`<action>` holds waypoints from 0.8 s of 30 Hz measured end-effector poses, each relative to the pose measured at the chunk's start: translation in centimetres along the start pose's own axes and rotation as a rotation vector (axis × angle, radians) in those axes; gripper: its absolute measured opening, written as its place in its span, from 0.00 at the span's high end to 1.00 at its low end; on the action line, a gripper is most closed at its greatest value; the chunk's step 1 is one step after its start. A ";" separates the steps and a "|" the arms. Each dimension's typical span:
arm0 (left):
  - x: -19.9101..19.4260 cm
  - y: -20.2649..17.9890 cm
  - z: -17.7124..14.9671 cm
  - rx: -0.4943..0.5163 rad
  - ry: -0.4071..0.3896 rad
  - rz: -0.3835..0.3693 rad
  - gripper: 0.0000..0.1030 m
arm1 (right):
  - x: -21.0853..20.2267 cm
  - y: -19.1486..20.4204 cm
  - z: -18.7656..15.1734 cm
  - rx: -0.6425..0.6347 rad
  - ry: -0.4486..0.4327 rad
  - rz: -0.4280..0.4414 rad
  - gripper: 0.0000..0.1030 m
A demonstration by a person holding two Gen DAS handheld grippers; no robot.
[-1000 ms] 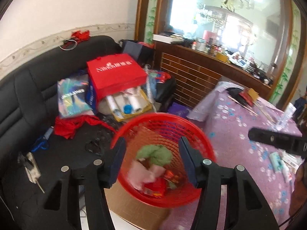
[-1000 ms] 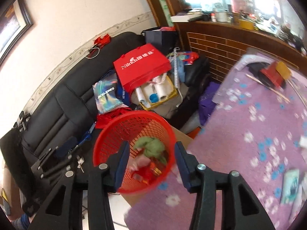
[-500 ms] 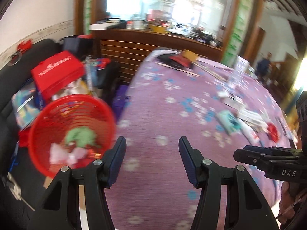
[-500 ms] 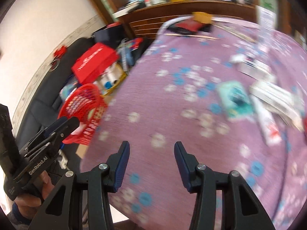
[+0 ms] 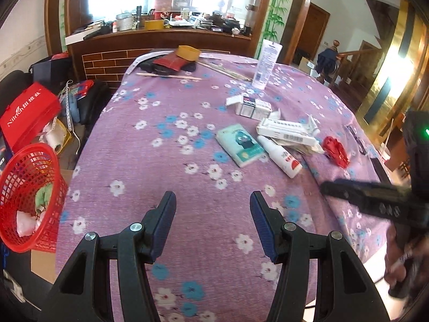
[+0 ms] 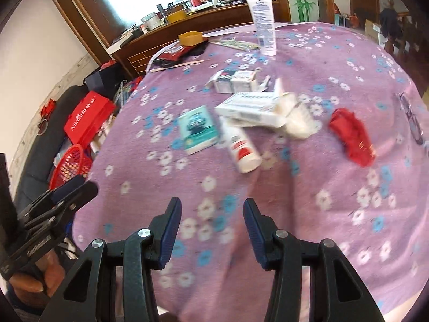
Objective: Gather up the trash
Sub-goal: 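Move both open tools back over the table, then grasp the white spray bottle with the right tool while the left tool grasps the green tissue pack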
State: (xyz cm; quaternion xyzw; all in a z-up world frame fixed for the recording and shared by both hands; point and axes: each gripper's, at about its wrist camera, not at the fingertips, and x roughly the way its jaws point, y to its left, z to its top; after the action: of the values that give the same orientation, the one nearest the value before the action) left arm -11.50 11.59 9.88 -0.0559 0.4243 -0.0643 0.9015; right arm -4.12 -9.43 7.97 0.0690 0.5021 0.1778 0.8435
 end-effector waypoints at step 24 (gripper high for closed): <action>3.0 0.4 3.2 -0.076 0.085 0.047 0.37 | 8.5 -0.9 4.4 -0.155 0.138 -0.017 0.68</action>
State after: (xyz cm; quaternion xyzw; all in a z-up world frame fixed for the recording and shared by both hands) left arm -7.08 11.61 9.59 -0.0773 0.4655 -0.0292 0.8812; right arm 3.57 -6.83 2.86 -0.0132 0.5444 0.2131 0.8112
